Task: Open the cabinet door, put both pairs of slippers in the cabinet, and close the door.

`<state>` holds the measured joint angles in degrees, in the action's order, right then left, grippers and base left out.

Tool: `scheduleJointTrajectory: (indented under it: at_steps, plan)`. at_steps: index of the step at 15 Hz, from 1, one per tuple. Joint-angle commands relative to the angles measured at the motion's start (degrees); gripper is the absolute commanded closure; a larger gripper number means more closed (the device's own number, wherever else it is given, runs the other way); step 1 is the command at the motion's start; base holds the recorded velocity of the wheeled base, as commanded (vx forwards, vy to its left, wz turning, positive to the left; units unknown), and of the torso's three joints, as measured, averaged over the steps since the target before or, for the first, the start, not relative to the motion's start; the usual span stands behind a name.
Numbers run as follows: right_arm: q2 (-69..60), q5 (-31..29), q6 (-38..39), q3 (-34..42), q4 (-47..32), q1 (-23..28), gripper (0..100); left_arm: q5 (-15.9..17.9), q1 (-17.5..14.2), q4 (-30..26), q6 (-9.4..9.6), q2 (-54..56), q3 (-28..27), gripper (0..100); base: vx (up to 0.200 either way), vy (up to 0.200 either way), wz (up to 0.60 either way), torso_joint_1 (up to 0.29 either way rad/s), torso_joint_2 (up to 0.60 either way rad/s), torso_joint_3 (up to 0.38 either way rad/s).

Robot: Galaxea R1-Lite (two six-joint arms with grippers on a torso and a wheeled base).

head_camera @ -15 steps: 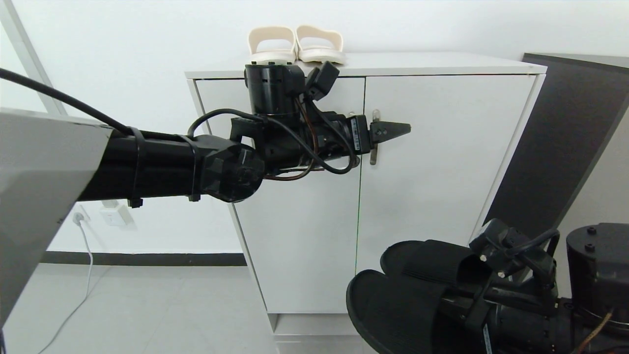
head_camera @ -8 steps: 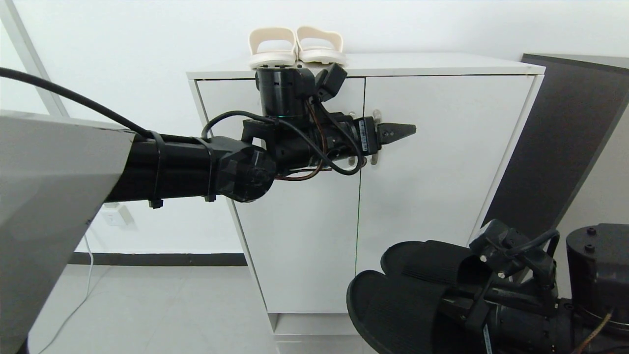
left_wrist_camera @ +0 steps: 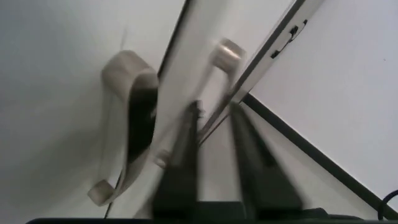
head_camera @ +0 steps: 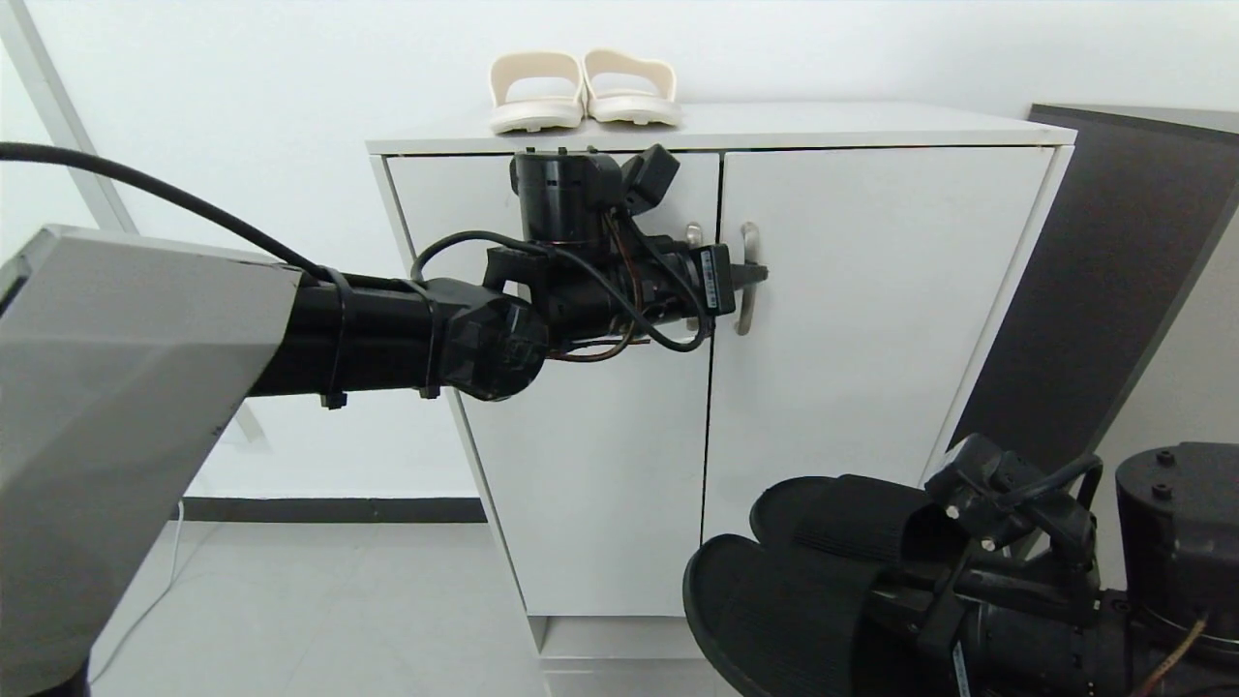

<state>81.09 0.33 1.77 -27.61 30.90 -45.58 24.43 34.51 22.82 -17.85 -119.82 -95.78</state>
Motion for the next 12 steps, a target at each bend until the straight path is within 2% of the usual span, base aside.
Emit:
scheduleJointTrajectory:
  at_steps: [1, 4, 10, 12]
  plan:
    - [-0.1, 0.0, 0.0, 0.0, 0.0, 0.0, 100, 0.1, 0.2, 0.1, -0.17, 0.7, 0.4, 100, 0.0, 0.0, 0.0, 0.0, 0.0, 0.0]
    - [-0.3, 0.5, 0.0, 0.5, -0.1, -0.1, 100, 0.3, 1.0, 1.1, -0.08, 4.1, 5.8, 100, 0.0, 0.0, 0.0, 0.0, 0.0, 0.0]
    - [-5.4, 12.2, -0.6, 3.8, -0.2, -0.1, 100, 0.5, 2.6, 8.4, -0.08, 13.5, 21.3, 100, 0.0, 0.0, 0.0, 0.0, 0.0, 0.0]
    - [-5.9, 12.9, -1.7, 4.5, -0.2, -0.1, 100, 0.4, 3.2, 9.0, -0.08, 16.7, 25.0, 100, 0.0, 0.0, 0.0, 0.0, 0.0, 0.0]
